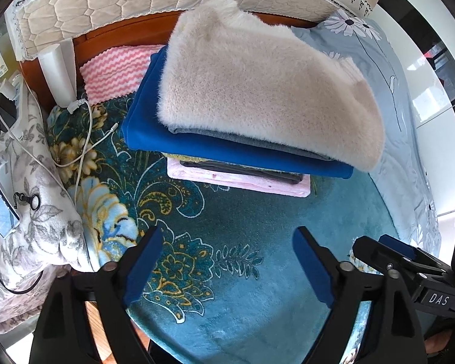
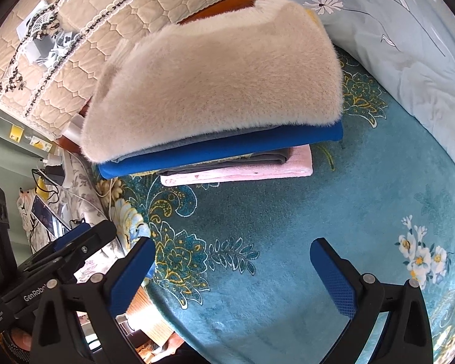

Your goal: Fold clothes

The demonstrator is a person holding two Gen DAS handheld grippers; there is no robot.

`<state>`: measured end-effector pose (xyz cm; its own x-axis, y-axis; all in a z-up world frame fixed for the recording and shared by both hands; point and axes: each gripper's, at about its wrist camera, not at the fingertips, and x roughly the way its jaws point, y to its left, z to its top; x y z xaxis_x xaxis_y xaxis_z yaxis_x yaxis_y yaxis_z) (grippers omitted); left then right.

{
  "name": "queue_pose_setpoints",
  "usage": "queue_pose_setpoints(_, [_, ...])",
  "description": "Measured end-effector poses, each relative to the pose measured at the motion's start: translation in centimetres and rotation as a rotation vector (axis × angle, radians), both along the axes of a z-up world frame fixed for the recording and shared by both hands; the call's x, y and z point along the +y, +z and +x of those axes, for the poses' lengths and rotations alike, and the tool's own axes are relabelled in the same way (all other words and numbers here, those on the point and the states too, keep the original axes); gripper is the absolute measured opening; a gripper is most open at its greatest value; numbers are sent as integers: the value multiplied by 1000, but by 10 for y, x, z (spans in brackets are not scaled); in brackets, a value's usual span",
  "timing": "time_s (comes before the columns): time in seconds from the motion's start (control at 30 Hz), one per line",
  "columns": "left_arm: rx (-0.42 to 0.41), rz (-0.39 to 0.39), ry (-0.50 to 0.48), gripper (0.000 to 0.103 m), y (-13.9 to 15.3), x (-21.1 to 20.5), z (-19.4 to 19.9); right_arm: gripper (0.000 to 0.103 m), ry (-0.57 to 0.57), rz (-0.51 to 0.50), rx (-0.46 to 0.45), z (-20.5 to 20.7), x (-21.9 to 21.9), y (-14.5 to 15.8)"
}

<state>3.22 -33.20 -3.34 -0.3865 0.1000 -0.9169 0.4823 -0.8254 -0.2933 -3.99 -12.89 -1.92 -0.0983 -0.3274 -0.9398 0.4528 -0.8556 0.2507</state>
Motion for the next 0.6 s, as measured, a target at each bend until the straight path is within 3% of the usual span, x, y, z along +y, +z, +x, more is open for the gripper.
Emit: queue_pose_setpoints(0.6, [-23, 50, 44, 93, -6, -10, 3, 103, 28, 9, 37, 4, -12, 4])
